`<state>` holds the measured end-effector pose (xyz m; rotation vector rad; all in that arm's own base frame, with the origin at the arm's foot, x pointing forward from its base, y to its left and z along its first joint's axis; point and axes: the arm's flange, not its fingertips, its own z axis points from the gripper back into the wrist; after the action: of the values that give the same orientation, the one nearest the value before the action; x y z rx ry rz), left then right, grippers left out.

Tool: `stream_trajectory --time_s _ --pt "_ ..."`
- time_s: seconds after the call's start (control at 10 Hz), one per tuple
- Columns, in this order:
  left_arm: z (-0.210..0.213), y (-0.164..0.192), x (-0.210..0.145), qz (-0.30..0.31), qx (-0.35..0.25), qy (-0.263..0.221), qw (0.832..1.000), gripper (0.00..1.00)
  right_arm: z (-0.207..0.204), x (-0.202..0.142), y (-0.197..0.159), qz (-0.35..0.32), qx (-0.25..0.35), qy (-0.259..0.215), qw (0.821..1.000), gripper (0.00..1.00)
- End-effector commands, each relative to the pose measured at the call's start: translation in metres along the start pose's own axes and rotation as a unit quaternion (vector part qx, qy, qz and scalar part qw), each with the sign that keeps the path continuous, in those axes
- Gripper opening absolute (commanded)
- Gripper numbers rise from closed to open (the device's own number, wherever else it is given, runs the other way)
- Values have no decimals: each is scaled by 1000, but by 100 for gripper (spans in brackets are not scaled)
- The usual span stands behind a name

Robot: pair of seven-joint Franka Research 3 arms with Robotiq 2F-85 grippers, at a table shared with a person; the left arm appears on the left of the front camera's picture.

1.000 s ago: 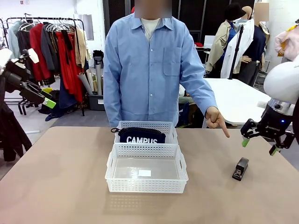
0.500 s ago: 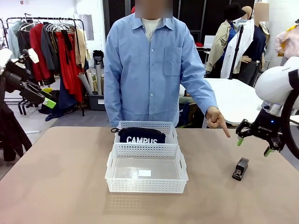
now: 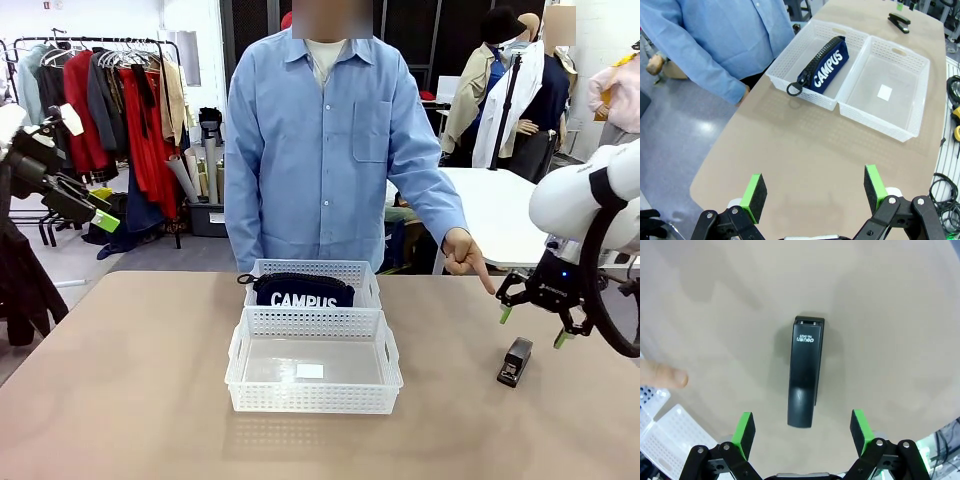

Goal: Distribute items into two baskets.
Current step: Pick up the Stapler that the person points to.

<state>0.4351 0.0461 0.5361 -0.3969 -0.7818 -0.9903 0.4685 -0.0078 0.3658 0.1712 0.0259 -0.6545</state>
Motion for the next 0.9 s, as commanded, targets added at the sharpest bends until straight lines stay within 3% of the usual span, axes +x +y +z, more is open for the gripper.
stream_trajectory --time_s 0.0,0.8 --pt "1 -1 0 4 1 0 1000 100 -9 3 12 -32 7 0 999 100" --pt "1 -1 0 4 1 0 1000 100 -48 1 11 -56 -14 -2 998 100"
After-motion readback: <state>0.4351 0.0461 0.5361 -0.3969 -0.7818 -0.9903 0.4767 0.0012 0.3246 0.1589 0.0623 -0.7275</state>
